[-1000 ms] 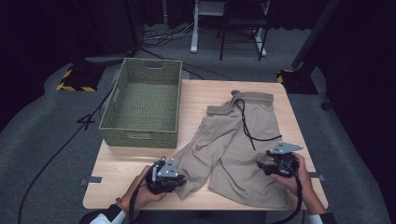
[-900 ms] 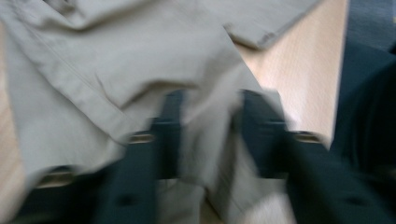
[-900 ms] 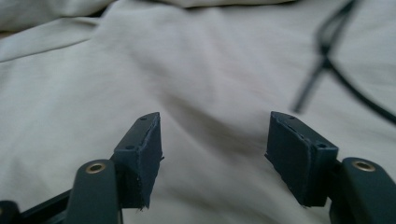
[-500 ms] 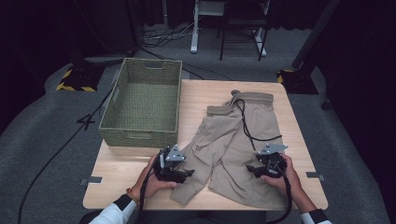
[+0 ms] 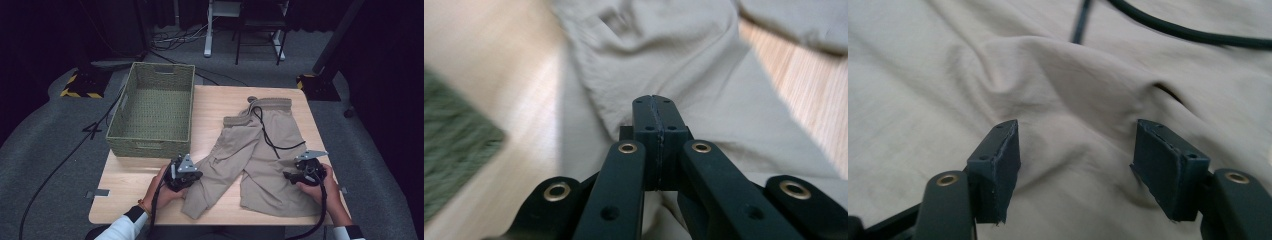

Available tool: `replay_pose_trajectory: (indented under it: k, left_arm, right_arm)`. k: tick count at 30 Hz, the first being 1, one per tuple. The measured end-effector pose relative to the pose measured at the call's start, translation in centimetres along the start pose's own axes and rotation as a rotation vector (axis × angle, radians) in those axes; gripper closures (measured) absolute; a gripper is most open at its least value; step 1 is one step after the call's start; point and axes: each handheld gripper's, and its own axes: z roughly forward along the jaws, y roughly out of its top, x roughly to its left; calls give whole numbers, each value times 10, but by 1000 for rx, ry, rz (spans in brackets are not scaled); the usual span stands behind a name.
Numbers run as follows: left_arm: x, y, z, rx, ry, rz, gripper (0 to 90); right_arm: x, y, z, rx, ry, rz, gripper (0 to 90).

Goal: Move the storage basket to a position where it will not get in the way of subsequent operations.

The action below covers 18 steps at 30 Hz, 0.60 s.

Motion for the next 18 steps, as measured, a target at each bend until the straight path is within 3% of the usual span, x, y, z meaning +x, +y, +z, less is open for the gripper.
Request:
replay_pose_trajectory:
  k: [3, 7, 11, 18]
  left_arm:
    - [8, -1, -19, -72, 33, -40, 900]
    - [19, -11, -38, -110, 77, -86, 900]
    - [29, -27, -50, -102, 110, -145, 900]
    - [49, -56, -58, -9, 171, -216, 900]
  right_arm:
    - [-13, -4, -3, 10, -23, 29, 353]
    - [-32, -12, -7, 23, -53, 82, 349]
    - [-47, -19, -12, 32, -106, 122, 351]
    - [-67, -28, -17, 45, -176, 189, 351]
